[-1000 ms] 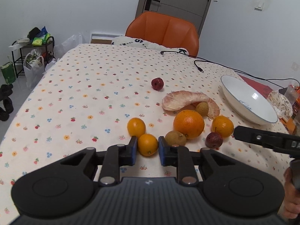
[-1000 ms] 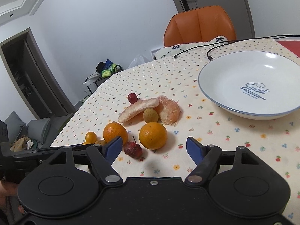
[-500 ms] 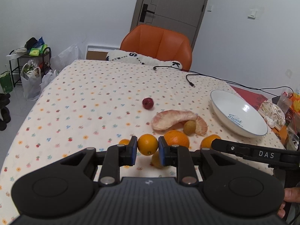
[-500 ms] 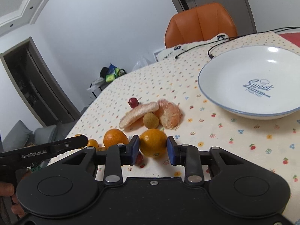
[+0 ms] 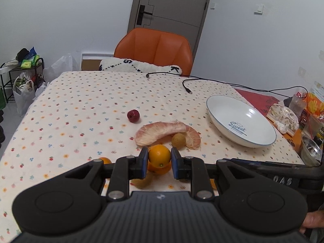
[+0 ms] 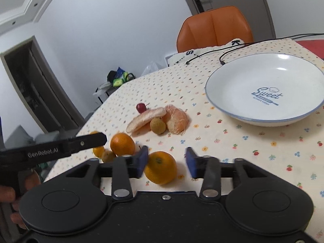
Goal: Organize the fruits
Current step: 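Grasp the large orange with the right tool while the left tool grasps a small orange, then carry both oranges over the white bowl and open both tools to drop them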
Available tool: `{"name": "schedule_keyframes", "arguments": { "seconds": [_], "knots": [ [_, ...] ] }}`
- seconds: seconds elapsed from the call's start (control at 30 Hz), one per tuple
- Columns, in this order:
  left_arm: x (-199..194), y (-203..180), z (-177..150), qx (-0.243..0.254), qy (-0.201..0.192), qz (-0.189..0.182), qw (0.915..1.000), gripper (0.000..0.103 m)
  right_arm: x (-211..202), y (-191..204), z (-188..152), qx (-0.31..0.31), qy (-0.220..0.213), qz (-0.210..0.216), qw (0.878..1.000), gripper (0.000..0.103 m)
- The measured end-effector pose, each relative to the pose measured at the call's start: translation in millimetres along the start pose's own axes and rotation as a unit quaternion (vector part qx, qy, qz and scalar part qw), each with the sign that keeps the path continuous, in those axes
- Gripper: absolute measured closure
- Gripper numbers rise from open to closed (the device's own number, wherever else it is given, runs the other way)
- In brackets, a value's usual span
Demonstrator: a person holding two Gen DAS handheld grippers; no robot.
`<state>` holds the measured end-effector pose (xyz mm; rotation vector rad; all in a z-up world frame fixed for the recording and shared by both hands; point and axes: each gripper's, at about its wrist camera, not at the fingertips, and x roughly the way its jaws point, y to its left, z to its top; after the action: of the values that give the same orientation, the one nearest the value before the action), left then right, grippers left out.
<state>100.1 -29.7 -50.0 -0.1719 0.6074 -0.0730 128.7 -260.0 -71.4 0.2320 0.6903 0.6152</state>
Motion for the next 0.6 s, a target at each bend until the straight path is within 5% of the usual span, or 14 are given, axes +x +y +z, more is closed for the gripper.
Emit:
{"name": "schedule_keyframes", "arguments": {
  "seconds": [0.17,0.6],
  "knots": [
    [-0.5,-3.1,-0.8,0.004,0.004,0.004,1.0,0.081,9.4,1.5,-5.0,0.003,0.01,0.028,1.0,0.069],
    [14.0,-42.1,9.4,0.034,0.001,-0.021,0.9992,0.081,-40.0,-28.9,14.4,0.016,-0.073,-0.005,0.997,0.07]
  ]
}}
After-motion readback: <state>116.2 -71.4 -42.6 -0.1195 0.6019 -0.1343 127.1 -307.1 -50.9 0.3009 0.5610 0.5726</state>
